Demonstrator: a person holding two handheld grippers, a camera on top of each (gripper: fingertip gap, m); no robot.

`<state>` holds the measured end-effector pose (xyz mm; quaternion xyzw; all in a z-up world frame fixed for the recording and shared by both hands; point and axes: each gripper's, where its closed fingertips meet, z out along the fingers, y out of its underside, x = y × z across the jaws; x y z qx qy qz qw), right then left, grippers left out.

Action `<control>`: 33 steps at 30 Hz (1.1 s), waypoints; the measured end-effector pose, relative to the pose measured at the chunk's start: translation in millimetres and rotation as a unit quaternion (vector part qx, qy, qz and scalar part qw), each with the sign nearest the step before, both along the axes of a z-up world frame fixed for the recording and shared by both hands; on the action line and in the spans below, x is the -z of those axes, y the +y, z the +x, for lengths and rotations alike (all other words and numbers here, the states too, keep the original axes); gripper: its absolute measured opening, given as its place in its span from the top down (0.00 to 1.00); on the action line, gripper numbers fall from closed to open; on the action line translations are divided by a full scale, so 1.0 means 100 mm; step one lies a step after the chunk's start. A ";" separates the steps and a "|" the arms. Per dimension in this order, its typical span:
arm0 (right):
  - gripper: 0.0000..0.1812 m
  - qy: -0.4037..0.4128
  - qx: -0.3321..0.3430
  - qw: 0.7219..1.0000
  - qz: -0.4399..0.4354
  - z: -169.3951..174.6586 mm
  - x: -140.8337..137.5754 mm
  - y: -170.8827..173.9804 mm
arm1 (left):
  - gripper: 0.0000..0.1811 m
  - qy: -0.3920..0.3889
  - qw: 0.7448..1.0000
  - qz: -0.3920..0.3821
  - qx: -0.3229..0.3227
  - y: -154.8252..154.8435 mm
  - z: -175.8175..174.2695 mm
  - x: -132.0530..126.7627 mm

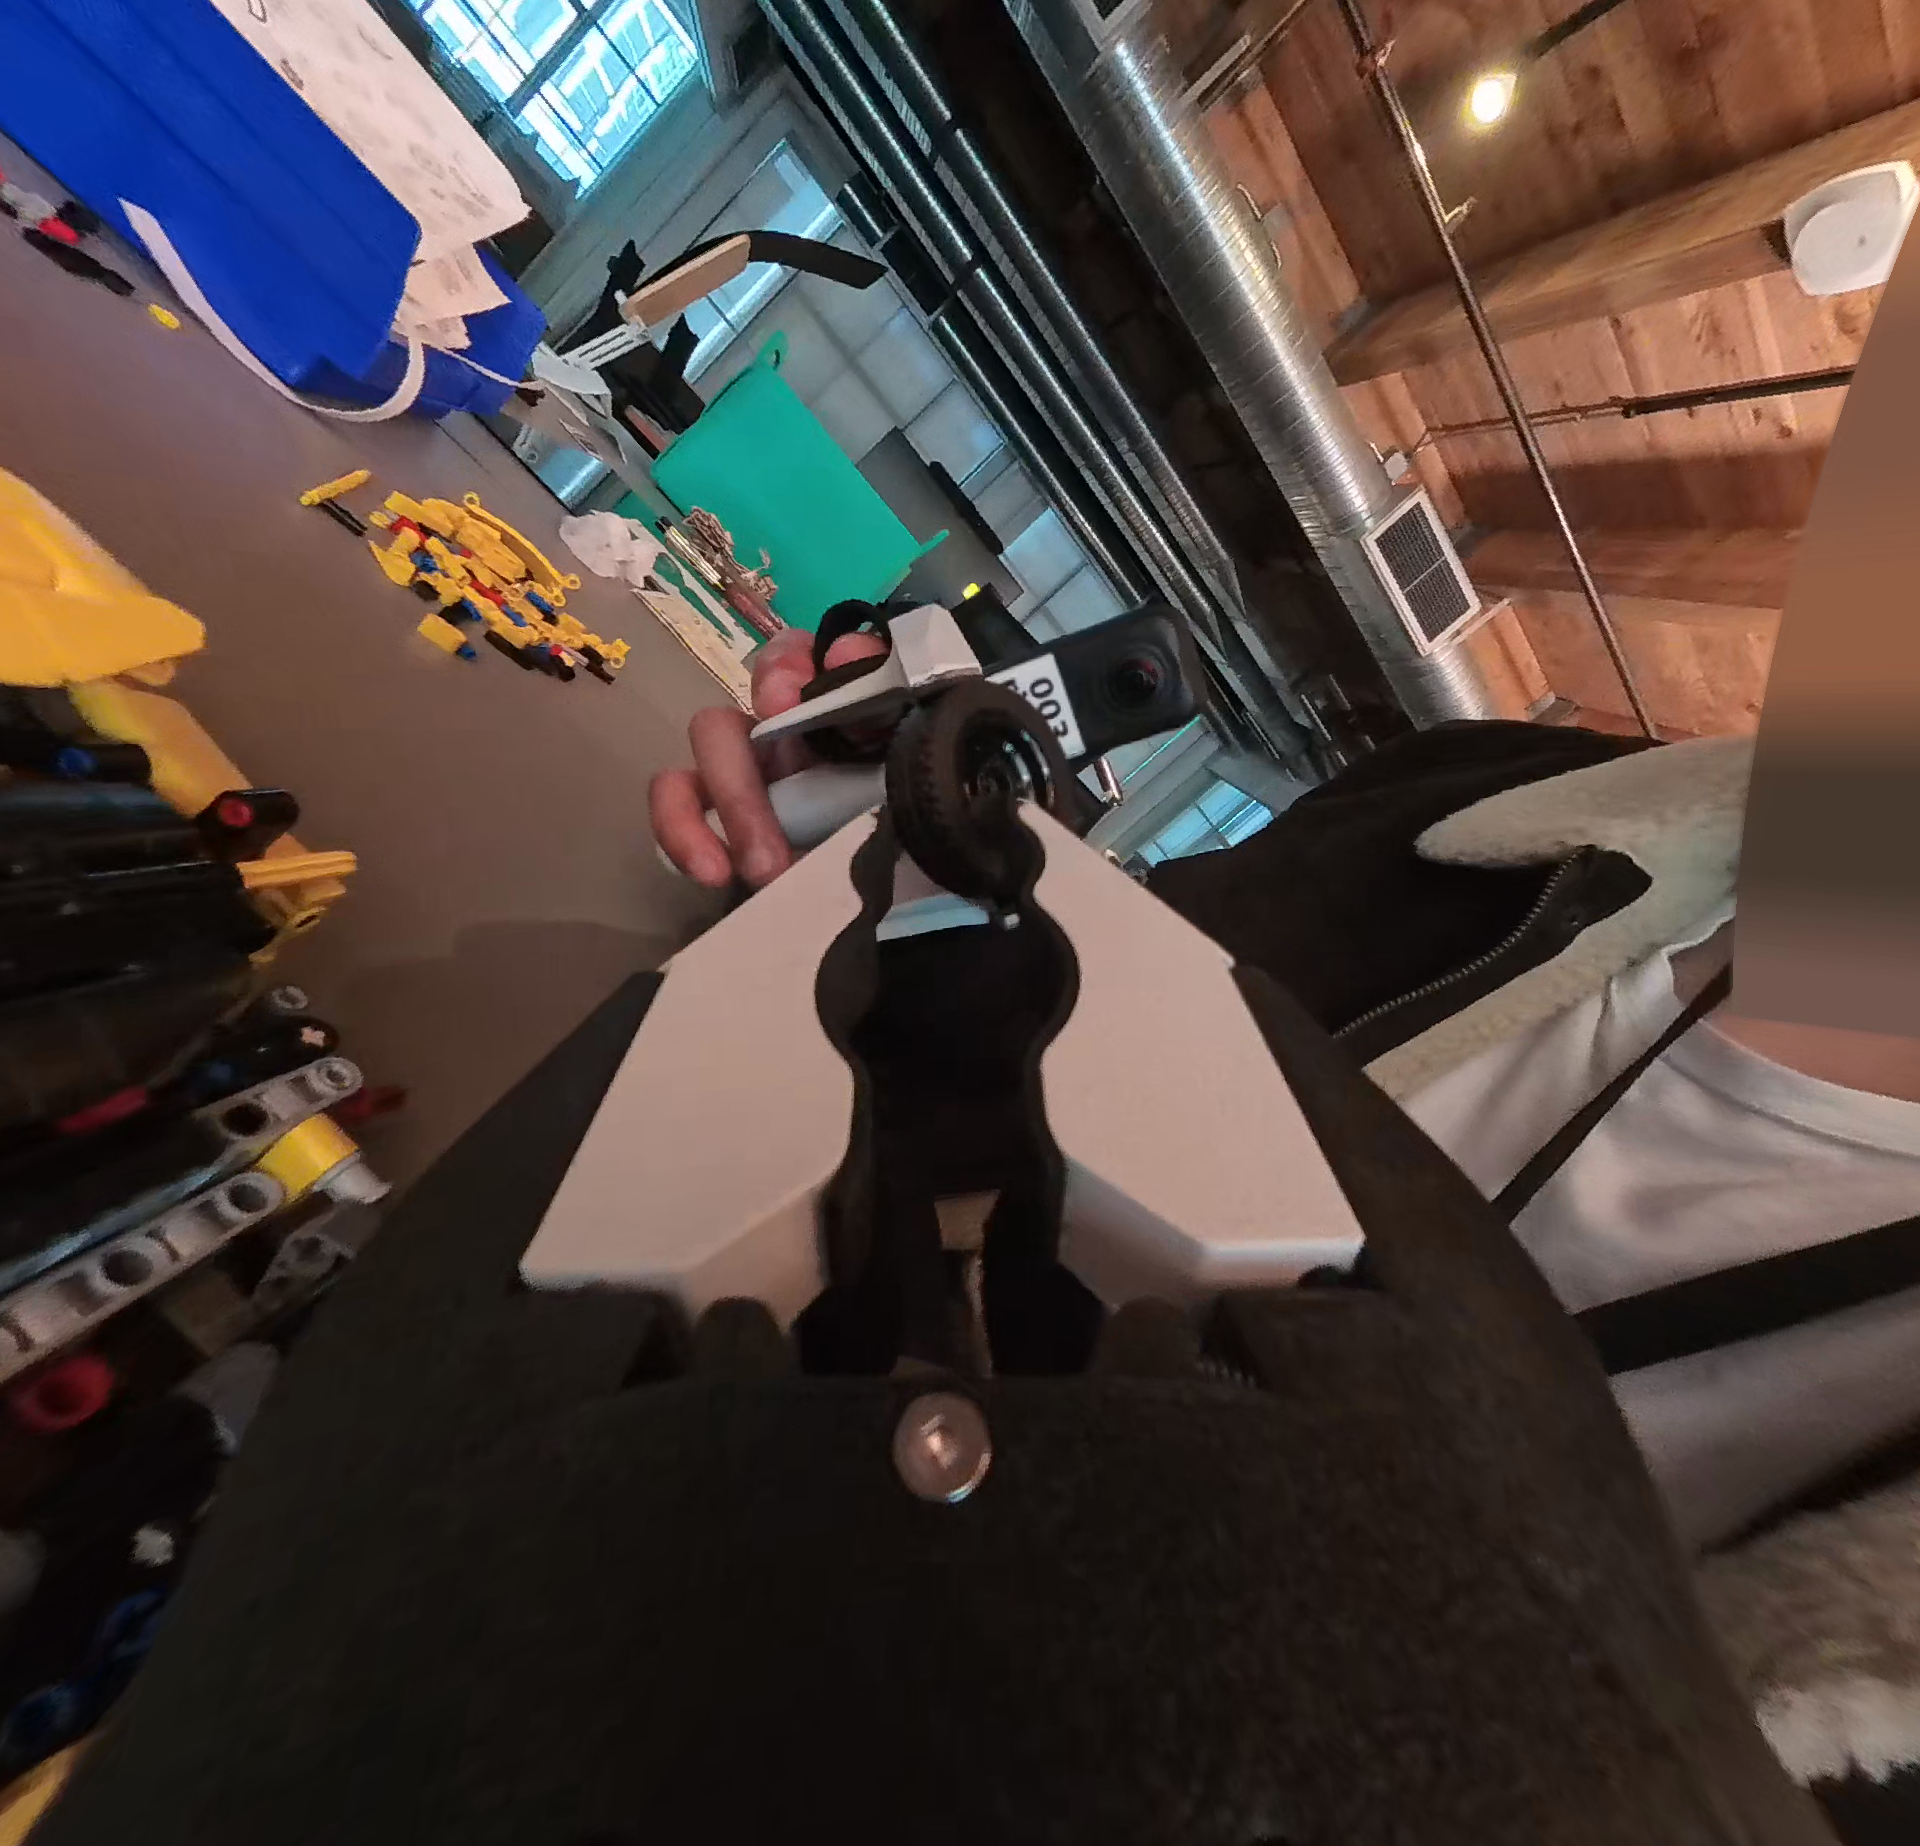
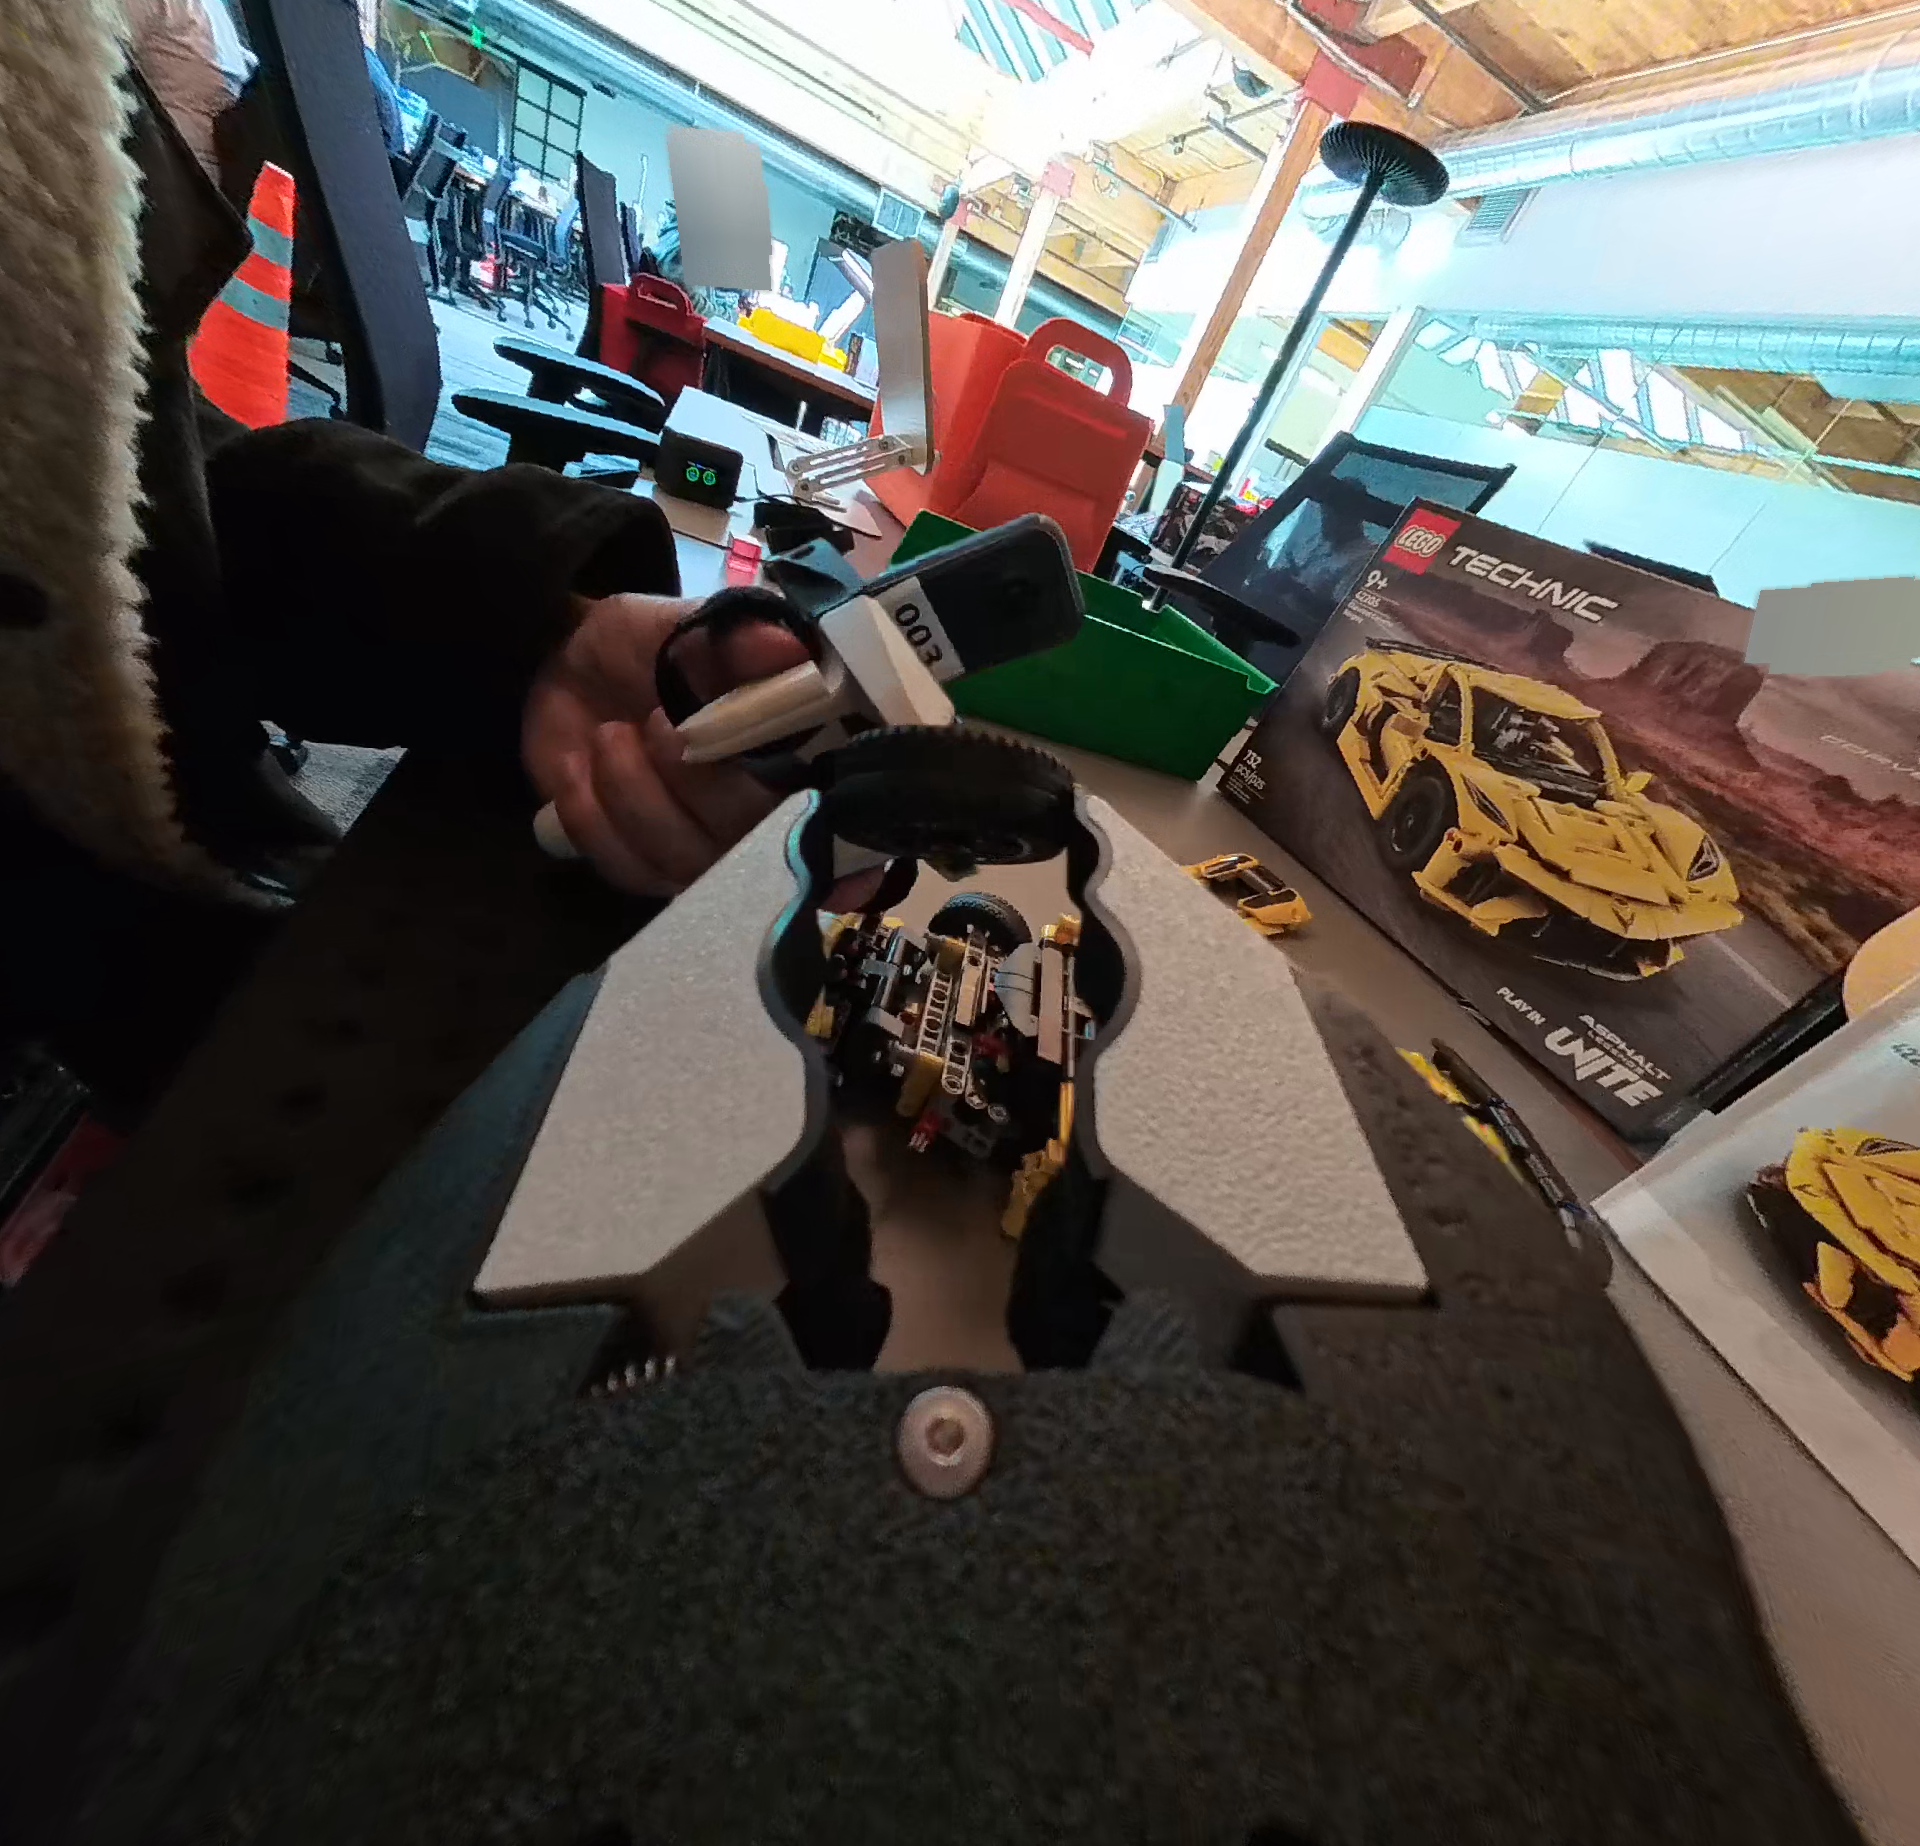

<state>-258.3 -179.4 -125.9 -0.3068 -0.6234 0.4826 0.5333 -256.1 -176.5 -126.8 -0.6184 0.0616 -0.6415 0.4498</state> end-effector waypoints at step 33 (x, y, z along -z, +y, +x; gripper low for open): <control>0.66 -0.051 0.118 0.991 0.036 -0.10 0.27 0.25 | 0.90 0.184 0.955 -0.095 -0.213 0.25 -1.33 0.38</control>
